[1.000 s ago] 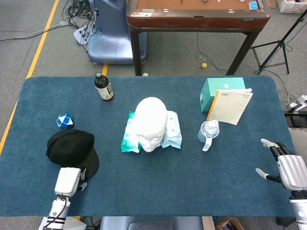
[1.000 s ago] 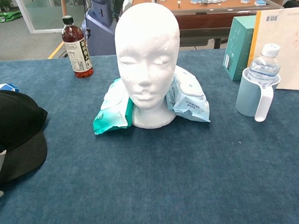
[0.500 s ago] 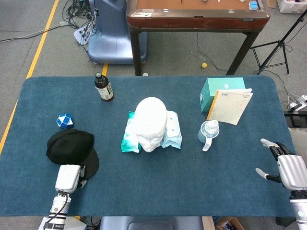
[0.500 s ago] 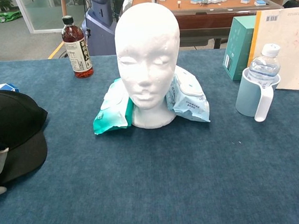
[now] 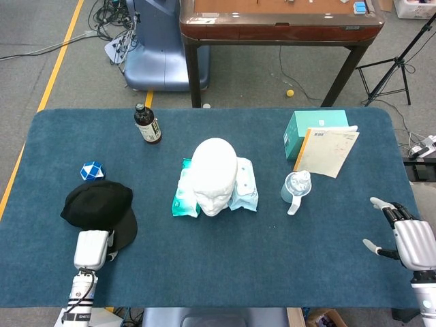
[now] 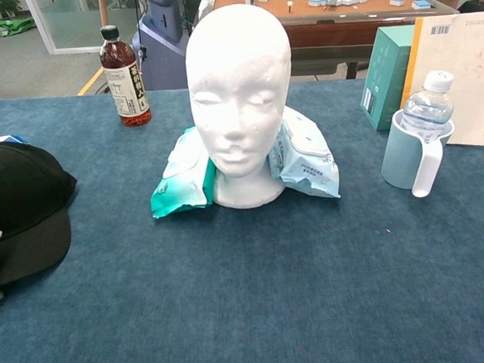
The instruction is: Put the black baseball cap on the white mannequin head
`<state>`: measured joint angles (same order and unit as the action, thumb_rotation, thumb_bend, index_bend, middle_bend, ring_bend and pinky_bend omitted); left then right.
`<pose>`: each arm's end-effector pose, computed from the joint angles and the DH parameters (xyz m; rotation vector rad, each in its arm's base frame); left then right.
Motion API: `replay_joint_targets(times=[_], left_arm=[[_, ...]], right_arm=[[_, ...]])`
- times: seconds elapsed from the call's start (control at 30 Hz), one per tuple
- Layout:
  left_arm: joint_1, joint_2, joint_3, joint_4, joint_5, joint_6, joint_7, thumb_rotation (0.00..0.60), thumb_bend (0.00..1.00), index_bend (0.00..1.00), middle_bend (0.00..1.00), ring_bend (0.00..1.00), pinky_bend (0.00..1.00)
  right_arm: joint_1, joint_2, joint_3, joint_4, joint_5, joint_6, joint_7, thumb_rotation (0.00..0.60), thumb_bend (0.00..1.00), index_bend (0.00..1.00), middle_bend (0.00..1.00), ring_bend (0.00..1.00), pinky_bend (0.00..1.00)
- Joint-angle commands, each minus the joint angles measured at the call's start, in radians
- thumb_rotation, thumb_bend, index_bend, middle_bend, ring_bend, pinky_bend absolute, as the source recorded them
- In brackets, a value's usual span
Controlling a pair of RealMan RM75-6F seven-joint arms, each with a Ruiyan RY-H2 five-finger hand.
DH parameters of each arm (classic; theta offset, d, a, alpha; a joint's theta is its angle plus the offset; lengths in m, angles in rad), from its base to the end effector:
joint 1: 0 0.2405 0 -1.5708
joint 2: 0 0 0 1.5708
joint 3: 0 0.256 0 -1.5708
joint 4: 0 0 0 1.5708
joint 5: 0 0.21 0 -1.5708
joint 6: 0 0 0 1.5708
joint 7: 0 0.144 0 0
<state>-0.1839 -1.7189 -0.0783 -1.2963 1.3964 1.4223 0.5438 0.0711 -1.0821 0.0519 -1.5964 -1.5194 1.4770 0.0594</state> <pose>-0.2747 0.2105 -0.0121 -1.4865 -0.7501 -0.6884 -0.3170 -0.1776 0.1709 1.3899 -0.9132 0.9099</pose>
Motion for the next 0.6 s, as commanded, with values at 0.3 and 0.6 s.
replay_joint_targets(times=[0.3, 0.6], left_arm=[[-0.012, -0.056, -0.031, 0.185, 0.059, 0.090, -0.133, 0.600, 0.05, 0.59, 0.71, 0.58, 0.66], [-0.031, -0.088, -0.042, 0.304, 0.095, 0.126, -0.330, 0.600, 0.05, 0.55, 0.53, 0.46, 0.63]], right_arm=[[0.000, -0.001, 0.000, -0.001, 0.001, 0.000, -0.003, 0.600, 0.03, 0.20, 0.30, 0.22, 0.48], [0.000, -0.001, 0.000, -0.002, 0.000, 0.000, -0.005, 0.600, 0.03, 0.20, 0.30, 0.22, 0.48]])
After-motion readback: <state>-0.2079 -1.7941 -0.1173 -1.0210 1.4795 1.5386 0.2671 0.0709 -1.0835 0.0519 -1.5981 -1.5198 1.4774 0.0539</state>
